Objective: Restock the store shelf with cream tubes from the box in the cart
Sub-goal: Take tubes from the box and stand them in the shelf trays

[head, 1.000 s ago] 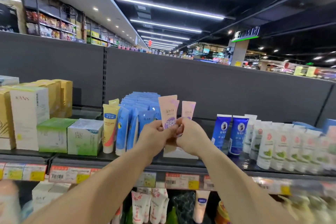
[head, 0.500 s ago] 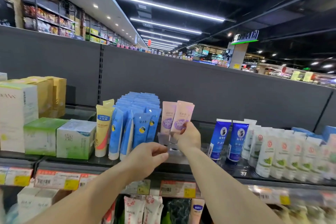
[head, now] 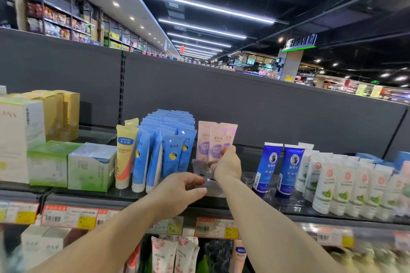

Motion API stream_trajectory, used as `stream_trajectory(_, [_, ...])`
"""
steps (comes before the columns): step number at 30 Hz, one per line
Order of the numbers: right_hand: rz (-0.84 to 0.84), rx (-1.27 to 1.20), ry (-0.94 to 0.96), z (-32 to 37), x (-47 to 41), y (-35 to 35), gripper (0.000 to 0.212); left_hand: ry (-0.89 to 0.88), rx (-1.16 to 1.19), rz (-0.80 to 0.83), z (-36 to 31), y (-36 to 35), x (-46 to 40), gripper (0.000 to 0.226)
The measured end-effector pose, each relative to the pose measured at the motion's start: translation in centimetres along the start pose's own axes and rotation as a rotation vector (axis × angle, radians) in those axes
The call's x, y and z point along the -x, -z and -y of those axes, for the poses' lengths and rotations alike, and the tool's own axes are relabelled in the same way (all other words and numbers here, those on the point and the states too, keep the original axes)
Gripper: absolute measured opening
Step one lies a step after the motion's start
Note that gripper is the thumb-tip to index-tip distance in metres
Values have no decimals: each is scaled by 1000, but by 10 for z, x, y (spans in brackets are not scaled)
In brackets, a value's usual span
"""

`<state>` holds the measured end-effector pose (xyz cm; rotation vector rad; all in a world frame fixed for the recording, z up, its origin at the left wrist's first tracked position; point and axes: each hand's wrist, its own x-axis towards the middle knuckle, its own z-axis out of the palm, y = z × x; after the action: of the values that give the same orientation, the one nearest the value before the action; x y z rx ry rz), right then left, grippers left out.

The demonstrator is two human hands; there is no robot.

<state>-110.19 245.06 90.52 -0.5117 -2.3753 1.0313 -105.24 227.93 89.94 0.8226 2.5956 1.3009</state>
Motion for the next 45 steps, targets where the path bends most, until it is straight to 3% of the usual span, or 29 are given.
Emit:
stream_trajectory(11, [-38, 197, -98, 5, 1, -2, 52, -9, -20, -3, -4, -2, 2, 40])
stream_trajectory(20, [54, 100, -111, 0, 7, 12, 46, 55, 30, -102, -20, -3, 8, 40])
stream_trajectory(27, [95, -6, 22, -7, 25, 32, 31, 100, 71, -292, -27, -9, 27, 35])
stream_trajectory(33, [72, 347, 304, 6, 92, 35, 43, 108, -213, -379, -9, 2, 70, 35])
stream_trajectory(35, [151, 465, 411, 19, 130, 22, 49, 128, -481, -404, 8, 12, 97, 44])
stream_trajectory(37, [315, 517, 418, 39, 174, 2, 61, 241, -706, -307, 28, 29, 133, 61])
stream_trajectory(40, [500, 592, 446, 77, 246, -41, 72, 404, -776, -194, 63, 68, 203, 73])
stream_trajectory(45, [706, 546, 567, 165, 376, -129, 72, 593, -822, -213, 128, 154, 353, 80])
